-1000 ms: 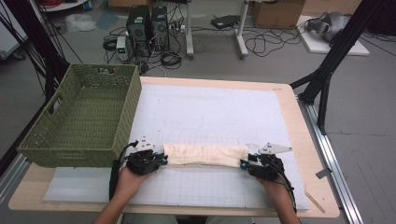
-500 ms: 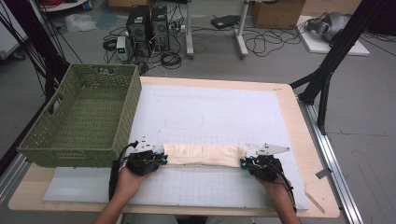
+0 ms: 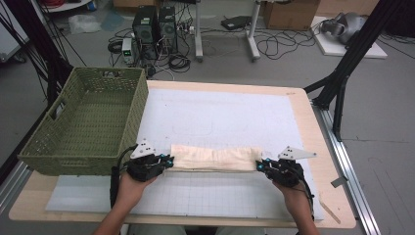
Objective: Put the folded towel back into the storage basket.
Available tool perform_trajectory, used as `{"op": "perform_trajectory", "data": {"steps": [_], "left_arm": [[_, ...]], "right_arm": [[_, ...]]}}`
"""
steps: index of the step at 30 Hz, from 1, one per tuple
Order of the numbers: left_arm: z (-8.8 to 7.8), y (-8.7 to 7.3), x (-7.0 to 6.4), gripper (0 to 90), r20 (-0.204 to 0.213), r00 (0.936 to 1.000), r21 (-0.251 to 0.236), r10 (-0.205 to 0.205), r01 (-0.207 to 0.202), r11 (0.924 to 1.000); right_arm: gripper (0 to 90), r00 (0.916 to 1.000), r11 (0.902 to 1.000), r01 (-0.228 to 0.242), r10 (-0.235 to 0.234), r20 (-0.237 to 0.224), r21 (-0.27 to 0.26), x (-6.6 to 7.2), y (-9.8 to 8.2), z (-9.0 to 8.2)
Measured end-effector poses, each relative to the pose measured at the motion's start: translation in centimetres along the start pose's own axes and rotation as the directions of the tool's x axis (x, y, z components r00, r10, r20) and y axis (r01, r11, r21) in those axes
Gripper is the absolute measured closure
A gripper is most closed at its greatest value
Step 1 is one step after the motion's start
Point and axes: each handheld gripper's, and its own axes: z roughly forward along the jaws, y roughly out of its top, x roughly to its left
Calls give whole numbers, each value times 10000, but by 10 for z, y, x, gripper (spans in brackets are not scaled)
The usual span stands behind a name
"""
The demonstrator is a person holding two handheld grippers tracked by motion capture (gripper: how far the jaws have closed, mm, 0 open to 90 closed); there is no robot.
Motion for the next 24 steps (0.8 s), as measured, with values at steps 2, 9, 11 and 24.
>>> {"op": "perform_trajectory", "data": {"steps": [2, 9, 11, 24], "left_arm": [[-4, 4, 0, 831, 19, 10000, -125, 39, -39, 9999], [-26, 18, -1, 831, -64, 9999, -742, 137, -141, 9971], [-34, 23, 0, 830, -164, 9996, -868, 235, -248, 9959], [-84, 45, 20, 831, -822, 9963, -1593, 266, -395, 9864]], "right_arm": [[820, 10000, 9999, -29, 29, 19, -137, 0, 3, -2], [819, 9999, 9979, 141, -139, 37, -635, 4, 23, -10], [820, 9994, 9968, 333, -331, 38, -729, 7, 33, -10], [820, 9913, 9862, 1246, -1285, -297, -1087, 21, 102, 9]]}}
